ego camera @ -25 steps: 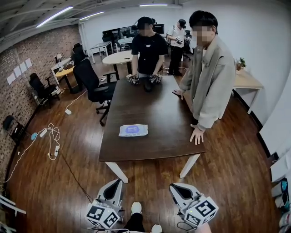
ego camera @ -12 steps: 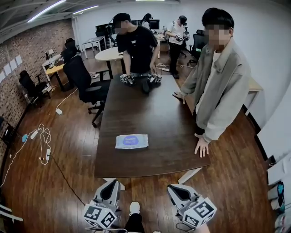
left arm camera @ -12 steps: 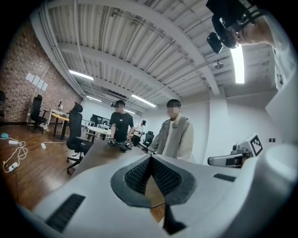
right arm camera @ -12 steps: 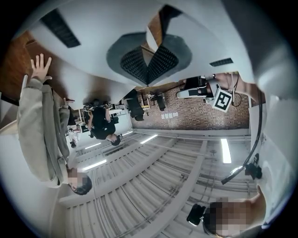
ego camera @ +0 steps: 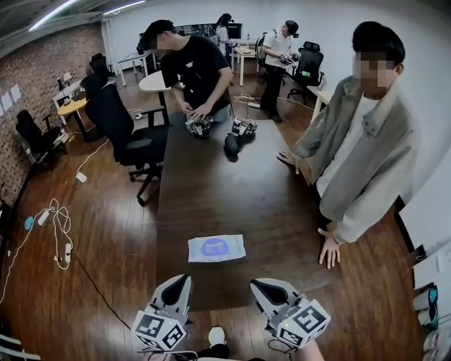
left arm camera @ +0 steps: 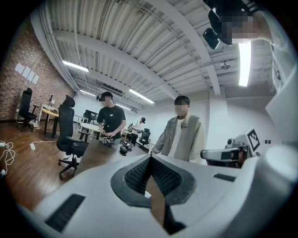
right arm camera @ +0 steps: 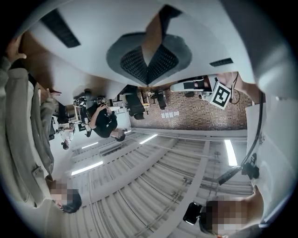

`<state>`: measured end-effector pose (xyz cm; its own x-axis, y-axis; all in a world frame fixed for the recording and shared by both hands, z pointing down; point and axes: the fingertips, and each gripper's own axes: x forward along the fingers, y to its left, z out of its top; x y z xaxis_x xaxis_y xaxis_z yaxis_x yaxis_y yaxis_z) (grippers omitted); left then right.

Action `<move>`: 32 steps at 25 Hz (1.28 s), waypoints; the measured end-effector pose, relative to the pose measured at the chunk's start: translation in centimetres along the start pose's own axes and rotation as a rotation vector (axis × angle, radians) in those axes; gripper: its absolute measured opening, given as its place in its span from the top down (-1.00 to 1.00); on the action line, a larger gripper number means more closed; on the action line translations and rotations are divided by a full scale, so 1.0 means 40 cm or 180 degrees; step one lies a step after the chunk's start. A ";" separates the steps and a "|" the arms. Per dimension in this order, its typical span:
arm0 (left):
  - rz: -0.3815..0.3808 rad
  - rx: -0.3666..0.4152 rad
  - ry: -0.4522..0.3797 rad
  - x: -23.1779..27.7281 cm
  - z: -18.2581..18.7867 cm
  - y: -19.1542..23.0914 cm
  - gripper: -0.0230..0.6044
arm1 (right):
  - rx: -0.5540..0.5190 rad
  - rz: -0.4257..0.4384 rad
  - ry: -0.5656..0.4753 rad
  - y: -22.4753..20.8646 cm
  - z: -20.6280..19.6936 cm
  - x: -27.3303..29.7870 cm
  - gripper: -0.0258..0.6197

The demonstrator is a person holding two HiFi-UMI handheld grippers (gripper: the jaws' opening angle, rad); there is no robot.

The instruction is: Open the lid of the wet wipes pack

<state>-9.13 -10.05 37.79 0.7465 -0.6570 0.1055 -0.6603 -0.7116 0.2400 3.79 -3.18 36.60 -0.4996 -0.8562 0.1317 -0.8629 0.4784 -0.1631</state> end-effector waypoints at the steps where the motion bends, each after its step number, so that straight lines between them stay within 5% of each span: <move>1: -0.0026 0.0003 0.0010 0.021 0.003 0.026 0.93 | -0.0016 0.0001 -0.0003 -0.010 0.004 0.038 0.91; 9: -0.0204 -0.0032 0.0099 0.161 0.015 0.137 0.93 | -0.0088 0.0032 0.0098 -0.077 0.025 0.226 0.91; 17: -0.0113 -0.0106 0.0152 0.227 -0.015 0.186 0.93 | -0.0070 0.0123 0.0196 -0.135 -0.001 0.305 0.91; 32: 0.0375 -0.0400 0.0684 0.359 -0.311 0.276 0.93 | -0.0521 0.0840 0.0934 -0.278 -0.256 0.488 0.91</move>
<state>-4.67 -24.26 53.95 0.6744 -0.6560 0.3388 -0.7382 -0.5882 0.3303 2.86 -23.21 51.01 -0.6851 -0.6198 0.3828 -0.6915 0.7185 -0.0744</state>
